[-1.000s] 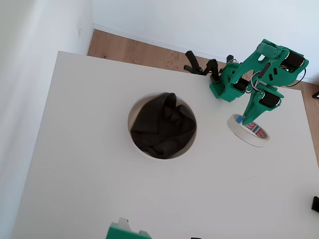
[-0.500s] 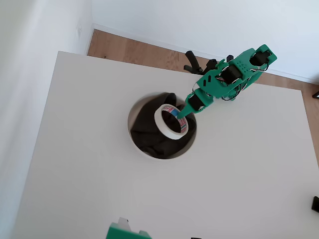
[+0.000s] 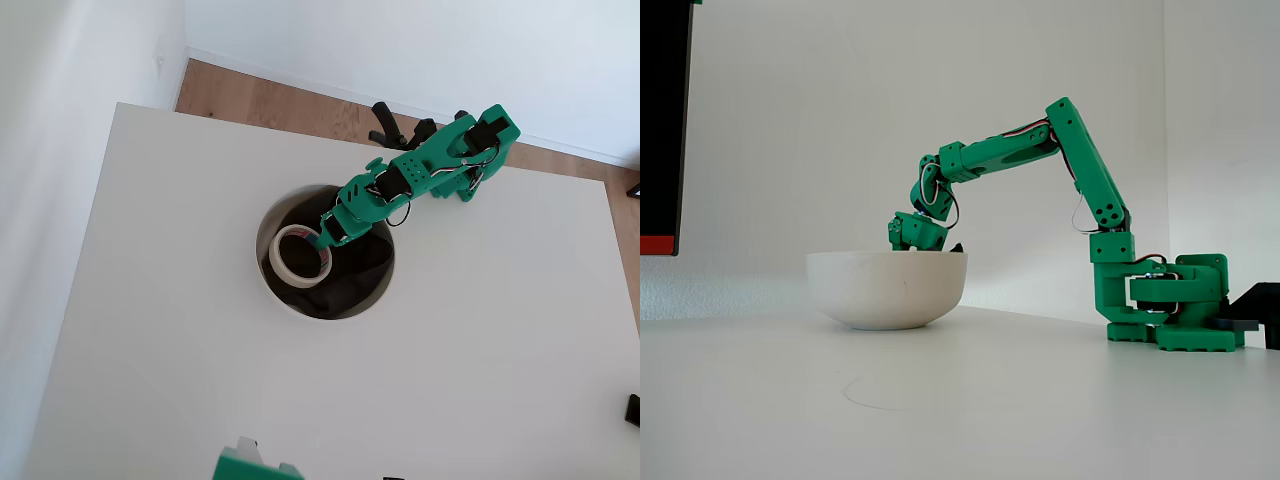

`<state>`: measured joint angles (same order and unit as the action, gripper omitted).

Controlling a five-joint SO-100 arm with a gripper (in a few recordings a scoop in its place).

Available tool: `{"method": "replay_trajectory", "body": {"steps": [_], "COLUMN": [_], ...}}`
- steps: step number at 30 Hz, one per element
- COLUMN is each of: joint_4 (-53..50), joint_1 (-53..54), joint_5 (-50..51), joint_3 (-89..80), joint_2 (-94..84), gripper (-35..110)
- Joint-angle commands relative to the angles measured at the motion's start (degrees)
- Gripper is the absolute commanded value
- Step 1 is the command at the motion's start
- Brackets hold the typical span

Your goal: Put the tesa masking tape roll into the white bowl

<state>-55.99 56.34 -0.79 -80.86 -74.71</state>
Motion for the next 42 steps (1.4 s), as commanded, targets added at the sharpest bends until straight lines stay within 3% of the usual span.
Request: {"method": "replay_trajectory", "body": {"steps": [1,5,7,10,13,26,30,42], "joint_4": [0.7,-0.1,-0.2,-0.2,0.1,-8.3,-15.2,-38.6], "joint_1": [0.9,0.7,0.6,0.6,0.6,-1.8,-4.5,-26.6], "joint_5": [-0.4,0.0,0.3,0.5,1.1,6.3,7.4,6.8], "joint_3": [4.4,4.7,4.9,5.0,5.3,21.8,32.4,35.7], "joint_2": [-3.3,-3.8,-3.9,-3.8,-3.6,-1.7,-0.6,-18.5], "gripper": [-8,14,16,13,-8,-8,-8,-8]}}
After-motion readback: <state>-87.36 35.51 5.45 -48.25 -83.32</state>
